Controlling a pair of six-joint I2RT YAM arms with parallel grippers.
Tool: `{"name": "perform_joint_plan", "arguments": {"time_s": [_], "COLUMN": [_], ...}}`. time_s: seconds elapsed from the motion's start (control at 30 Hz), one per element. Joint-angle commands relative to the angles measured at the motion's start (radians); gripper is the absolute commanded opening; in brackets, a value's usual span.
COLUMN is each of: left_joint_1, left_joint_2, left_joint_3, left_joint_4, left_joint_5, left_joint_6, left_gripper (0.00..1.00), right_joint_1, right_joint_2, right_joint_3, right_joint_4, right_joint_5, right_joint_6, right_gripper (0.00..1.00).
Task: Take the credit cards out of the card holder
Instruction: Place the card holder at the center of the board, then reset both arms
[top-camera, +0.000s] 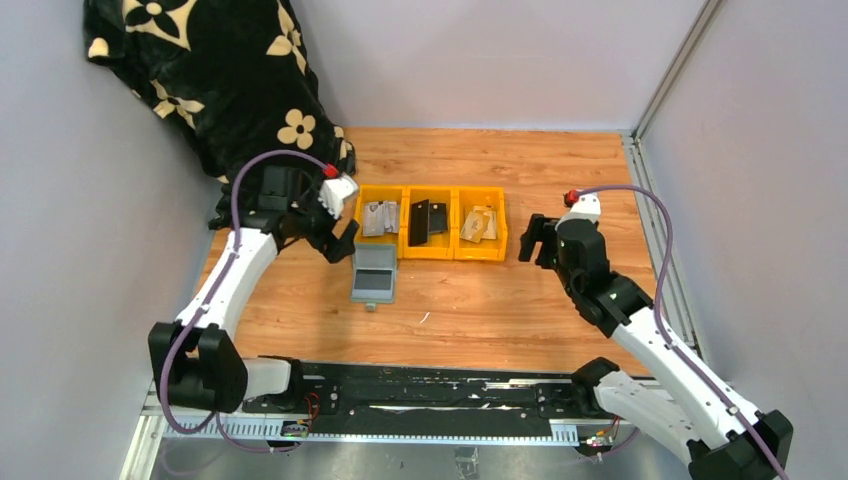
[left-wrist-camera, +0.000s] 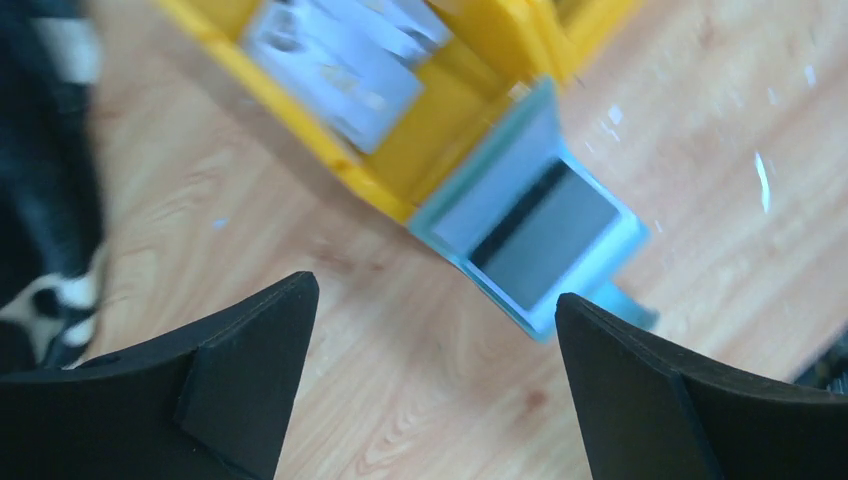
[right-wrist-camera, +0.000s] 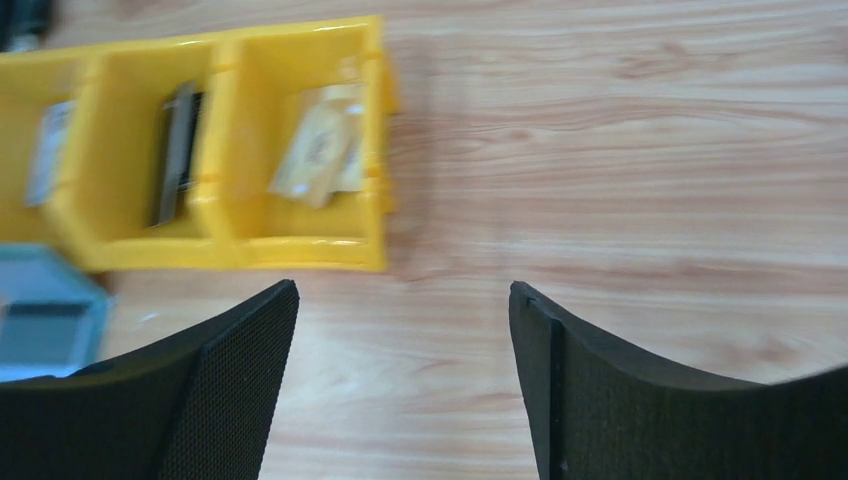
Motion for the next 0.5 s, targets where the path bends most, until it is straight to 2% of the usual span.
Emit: {"name": "perform_joint_plan", "arguments": {"time_s": [0.0,0.07,0.17,0.2,0.33,0.47], "left_joint_1": [0.113,0.148,0.218,0.238,0.292,0.309], "left_joint_2": [-0.073,-0.095,-0.109,-0.111,-0.1,-0.071], "left_joint_3": [-0.059,-0.142,-0.243,-0.293,-0.414,-0.538], "left_joint_4": [0.211,0.335,0.519,0.611,0.865,1.108], "left_joint_5": [0.029,0.023,-0.021,-0.025,-0.085,-0.131], "left_joint_6": [-0.229,-0.3,-0.382,-0.417,-0.542,-0.608], "left_gripper": [1.0,1.0,1.0,1.0,1.0,1.0], "right_joint_1": [-0.032,-0.043,-0.072,-0.09,-0.211,-0.314], "right_joint_2": [-0.056,-0.07,-0.056,-0.039,0.05,0.082], "right_joint_3": [-0.103,-0.183,-0.28,-0.308,-0.335,-0.455], "right_joint_4": [0.041,0.142,0.331,0.376,0.431,0.685], "right_joint_5": [0.341,0.47,0.577,0.582,0.594,0.548], "right_joint_6": [-0.096,-0.164,-0.292,-0.317,-0.239,-0.259], "right_gripper": [0.81,0.81,0.83,0.85,0.86,0.86]}}
